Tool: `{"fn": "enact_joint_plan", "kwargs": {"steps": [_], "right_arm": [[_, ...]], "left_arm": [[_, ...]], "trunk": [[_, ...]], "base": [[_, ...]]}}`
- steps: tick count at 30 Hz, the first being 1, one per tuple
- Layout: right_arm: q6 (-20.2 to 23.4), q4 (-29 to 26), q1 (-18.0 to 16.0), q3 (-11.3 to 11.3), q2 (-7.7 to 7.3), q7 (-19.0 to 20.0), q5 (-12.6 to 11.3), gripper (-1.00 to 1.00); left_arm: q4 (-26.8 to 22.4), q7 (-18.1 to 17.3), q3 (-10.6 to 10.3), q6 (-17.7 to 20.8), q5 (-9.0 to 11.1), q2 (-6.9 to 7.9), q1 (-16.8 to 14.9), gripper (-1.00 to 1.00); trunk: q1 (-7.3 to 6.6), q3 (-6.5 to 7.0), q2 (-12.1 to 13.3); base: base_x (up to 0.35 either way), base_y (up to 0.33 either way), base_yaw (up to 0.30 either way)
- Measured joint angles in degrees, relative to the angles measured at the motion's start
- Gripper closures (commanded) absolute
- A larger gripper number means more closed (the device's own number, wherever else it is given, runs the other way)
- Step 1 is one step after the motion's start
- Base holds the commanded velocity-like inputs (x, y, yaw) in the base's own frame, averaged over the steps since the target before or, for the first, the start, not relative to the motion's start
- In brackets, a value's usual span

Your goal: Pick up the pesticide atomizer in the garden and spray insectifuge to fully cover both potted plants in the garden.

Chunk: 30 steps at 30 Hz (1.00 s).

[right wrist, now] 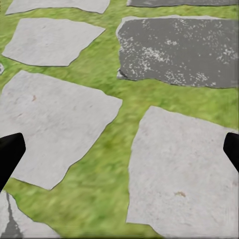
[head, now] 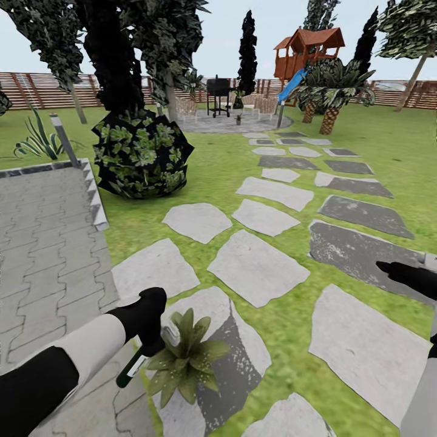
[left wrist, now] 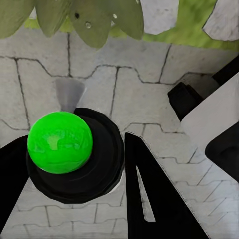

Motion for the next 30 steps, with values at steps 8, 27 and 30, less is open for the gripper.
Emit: {"fn": "enact_joint_plan", "kwargs": {"steps": [8, 27, 30], "right_arm": [[0.0, 0.0, 0.0, 0.02, 0.0, 0.0, 0.01, -1.0], [0.01, -0.01, -0.01, 0.01, 0.01, 0.0, 0.01, -1.0], [0.01, -0.01, -0.01, 0.01, 0.01, 0.0, 0.01, -1.0]], "left_arm": [[0.0, 0.09, -0.23, 0.03, 0.01, -0.03, 0.0, 1.0], [0.01, 0.08, -0.3, 0.05, 0.02, 0.04, 1.11, 1.0], [0.02, 0.09, -0.31, 0.03, 0.0, 0.07, 1.48, 1.0]], "trunk": [[0.0, 0.0, 0.0], [0.0, 0.33, 0.0], [0.01, 0.34, 0.0]], "base": [[0.0, 0.301, -0.005], [-0.003, 0.248, -0.189], [-0.065, 0.147, -0.01]]}}
